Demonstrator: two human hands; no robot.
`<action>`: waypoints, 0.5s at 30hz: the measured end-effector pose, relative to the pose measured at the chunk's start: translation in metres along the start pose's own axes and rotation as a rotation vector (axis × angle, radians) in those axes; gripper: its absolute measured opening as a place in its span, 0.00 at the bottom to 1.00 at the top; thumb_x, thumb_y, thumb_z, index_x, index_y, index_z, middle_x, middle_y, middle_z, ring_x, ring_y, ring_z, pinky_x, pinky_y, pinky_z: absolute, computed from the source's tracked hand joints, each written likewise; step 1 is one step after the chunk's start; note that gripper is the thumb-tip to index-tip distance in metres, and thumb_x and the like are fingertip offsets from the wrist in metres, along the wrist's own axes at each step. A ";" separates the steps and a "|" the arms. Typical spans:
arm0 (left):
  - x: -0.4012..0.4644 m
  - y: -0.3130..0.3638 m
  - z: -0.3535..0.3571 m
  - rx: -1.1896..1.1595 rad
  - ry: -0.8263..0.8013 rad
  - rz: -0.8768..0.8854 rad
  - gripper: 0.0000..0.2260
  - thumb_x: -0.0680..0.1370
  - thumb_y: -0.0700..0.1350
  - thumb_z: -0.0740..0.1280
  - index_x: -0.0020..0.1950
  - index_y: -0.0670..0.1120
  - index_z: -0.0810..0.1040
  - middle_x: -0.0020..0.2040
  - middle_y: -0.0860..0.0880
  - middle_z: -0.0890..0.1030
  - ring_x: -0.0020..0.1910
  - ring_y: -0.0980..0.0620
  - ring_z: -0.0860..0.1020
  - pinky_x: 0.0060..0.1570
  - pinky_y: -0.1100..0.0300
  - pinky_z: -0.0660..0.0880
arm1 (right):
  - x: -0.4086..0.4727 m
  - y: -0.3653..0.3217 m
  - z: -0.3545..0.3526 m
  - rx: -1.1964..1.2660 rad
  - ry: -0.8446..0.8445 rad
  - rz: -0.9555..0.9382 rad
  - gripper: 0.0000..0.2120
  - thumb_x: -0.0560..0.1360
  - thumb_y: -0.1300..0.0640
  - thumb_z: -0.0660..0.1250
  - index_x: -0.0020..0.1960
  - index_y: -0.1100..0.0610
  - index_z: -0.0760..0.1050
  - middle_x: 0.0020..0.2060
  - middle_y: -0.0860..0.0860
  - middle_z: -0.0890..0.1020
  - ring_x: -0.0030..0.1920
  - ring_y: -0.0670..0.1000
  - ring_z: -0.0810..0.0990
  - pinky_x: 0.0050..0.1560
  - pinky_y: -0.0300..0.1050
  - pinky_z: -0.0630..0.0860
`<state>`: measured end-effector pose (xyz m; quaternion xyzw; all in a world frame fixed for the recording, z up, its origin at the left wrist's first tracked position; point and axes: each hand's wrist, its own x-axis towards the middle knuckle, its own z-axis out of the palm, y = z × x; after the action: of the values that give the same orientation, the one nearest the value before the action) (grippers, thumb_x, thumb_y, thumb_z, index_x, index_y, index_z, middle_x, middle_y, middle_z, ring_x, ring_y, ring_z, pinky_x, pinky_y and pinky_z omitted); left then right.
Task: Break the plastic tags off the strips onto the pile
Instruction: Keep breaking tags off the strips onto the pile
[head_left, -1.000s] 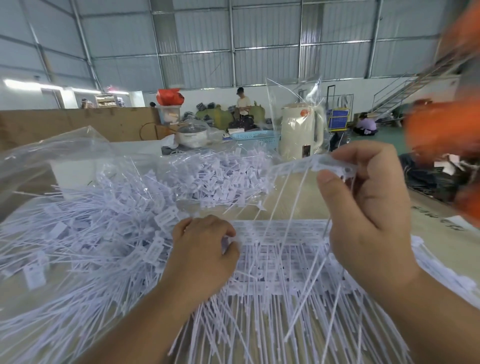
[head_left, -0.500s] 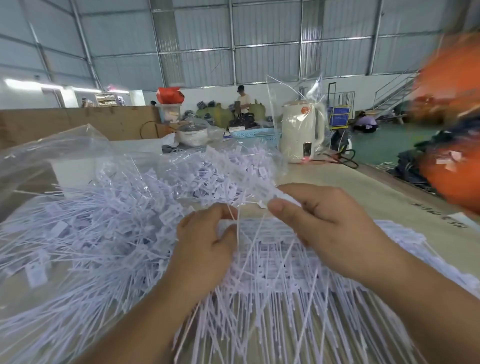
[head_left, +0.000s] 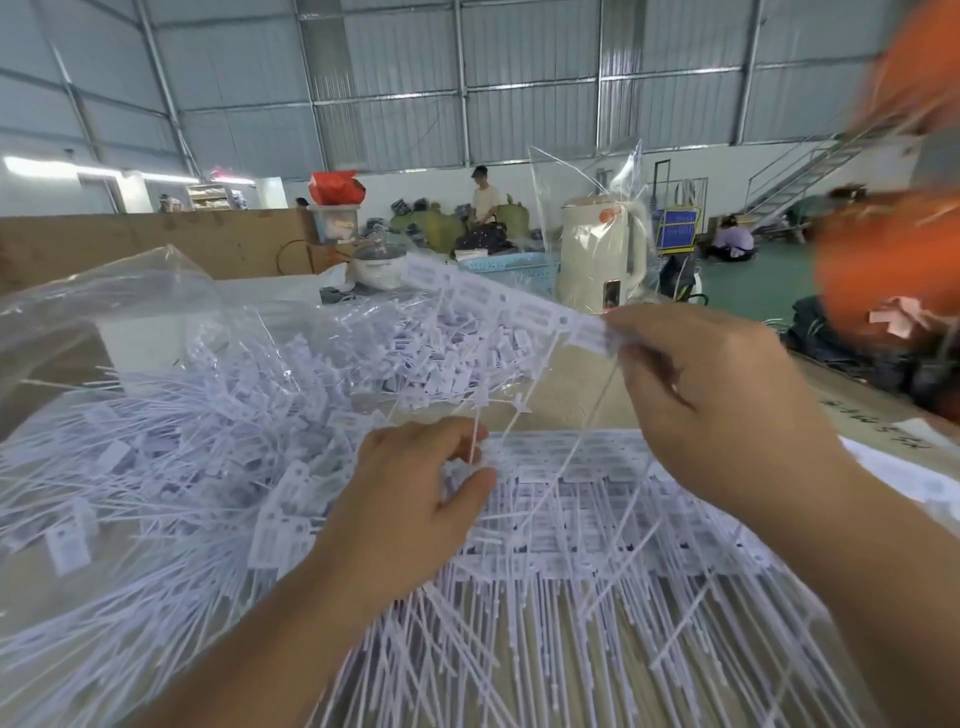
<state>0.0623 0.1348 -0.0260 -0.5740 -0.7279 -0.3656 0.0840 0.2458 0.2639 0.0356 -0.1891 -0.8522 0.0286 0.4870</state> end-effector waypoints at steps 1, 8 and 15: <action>0.000 -0.001 -0.001 0.056 -0.010 0.041 0.15 0.77 0.58 0.62 0.55 0.52 0.80 0.47 0.57 0.82 0.50 0.52 0.79 0.56 0.47 0.74 | 0.000 -0.001 -0.003 0.022 0.040 0.008 0.10 0.75 0.59 0.60 0.48 0.56 0.80 0.32 0.51 0.78 0.32 0.52 0.75 0.32 0.47 0.75; 0.005 -0.003 -0.004 0.103 -0.072 0.164 0.06 0.74 0.44 0.65 0.38 0.52 0.80 0.28 0.61 0.72 0.30 0.63 0.72 0.42 0.66 0.67 | 0.004 0.005 -0.015 0.471 0.137 0.207 0.08 0.74 0.53 0.68 0.38 0.55 0.80 0.22 0.46 0.66 0.23 0.43 0.61 0.24 0.32 0.58; 0.003 -0.012 -0.010 0.050 -0.052 0.098 0.12 0.75 0.37 0.61 0.41 0.52 0.80 0.29 0.59 0.72 0.31 0.54 0.76 0.32 0.61 0.72 | 0.000 0.011 -0.006 0.360 -0.476 0.181 0.17 0.66 0.36 0.68 0.33 0.49 0.77 0.21 0.44 0.68 0.21 0.43 0.64 0.24 0.32 0.61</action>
<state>0.0475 0.1302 -0.0220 -0.6159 -0.7098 -0.3277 0.0971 0.2535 0.2736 0.0363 -0.1629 -0.9033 0.2656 0.2949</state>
